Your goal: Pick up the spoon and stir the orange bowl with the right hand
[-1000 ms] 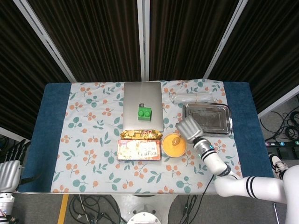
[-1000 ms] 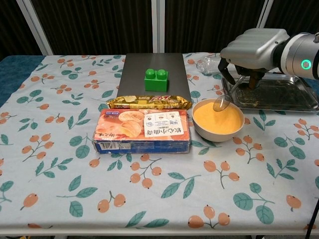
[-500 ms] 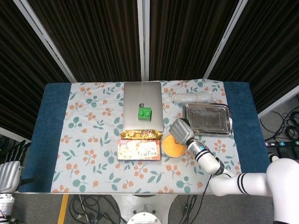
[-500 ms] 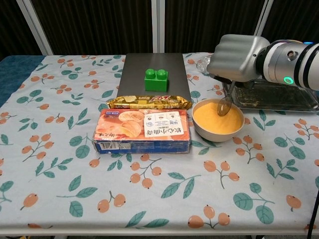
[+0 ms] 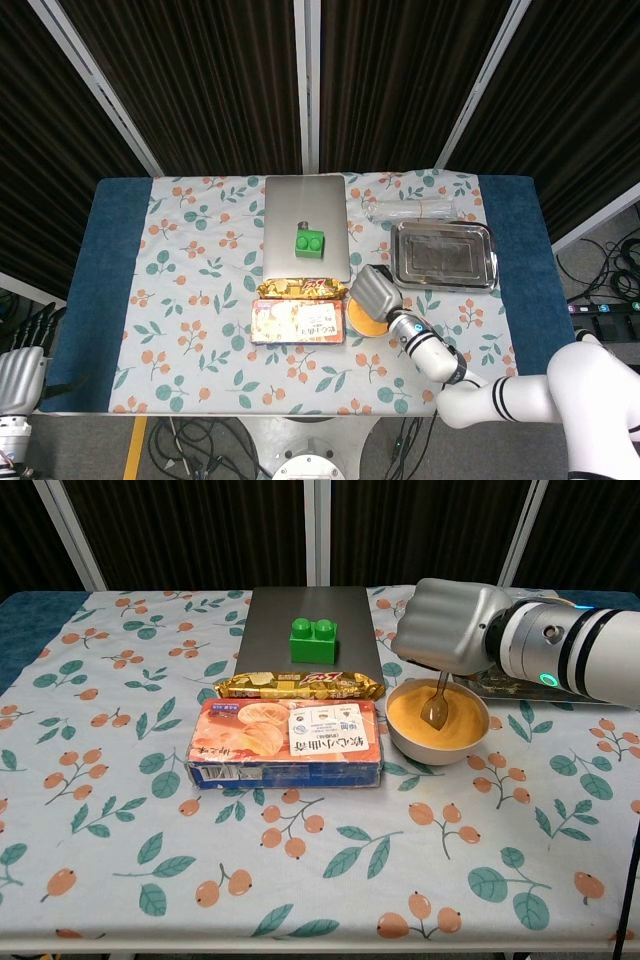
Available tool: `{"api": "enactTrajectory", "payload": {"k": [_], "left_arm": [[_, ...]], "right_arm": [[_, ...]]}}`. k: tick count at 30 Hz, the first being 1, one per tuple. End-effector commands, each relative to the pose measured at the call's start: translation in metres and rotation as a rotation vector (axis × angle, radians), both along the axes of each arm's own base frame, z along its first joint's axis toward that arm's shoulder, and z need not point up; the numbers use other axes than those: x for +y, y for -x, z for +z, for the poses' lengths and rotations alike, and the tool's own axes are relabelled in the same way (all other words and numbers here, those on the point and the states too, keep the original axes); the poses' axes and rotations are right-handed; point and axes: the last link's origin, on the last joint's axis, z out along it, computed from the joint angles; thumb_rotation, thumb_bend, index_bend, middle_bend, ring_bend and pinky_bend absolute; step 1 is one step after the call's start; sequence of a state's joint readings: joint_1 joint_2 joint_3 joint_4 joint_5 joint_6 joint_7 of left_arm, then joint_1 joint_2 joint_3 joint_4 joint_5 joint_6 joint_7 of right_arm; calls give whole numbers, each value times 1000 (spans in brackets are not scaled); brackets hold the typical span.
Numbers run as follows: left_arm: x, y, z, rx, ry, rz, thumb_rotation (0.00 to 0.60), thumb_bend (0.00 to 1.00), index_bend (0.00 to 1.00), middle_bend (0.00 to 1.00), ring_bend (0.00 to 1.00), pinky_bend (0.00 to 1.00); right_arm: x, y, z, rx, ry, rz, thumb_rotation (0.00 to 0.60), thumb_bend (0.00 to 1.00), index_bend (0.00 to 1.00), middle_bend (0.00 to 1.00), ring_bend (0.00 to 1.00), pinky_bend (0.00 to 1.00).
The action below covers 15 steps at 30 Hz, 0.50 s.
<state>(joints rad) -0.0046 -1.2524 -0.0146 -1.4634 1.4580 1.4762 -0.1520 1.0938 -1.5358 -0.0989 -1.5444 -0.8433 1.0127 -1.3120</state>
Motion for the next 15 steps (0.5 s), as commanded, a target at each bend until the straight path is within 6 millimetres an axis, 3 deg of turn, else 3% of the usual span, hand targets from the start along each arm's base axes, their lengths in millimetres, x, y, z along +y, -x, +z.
{"api": "enactTrajectory", "payload": {"k": [1,7,15], "left_arm": [[0,0,0,0,-2,-1,600,107,111,78,30,68],[1,-1,0,-1,-6,-8,600,107,111,78,30,68],[1,0,-1,-5,-3,-6,600,107,111,78,30,68]], "right_arm": [[4,-3,3,-51,-6,-16,600,519,684,951,919,1000],[0,-3,23,-102,24,-33,600,517,688,951,920,1000],[-13,7,35,10,72,-3,600,518,693,951,919,1000]]}}
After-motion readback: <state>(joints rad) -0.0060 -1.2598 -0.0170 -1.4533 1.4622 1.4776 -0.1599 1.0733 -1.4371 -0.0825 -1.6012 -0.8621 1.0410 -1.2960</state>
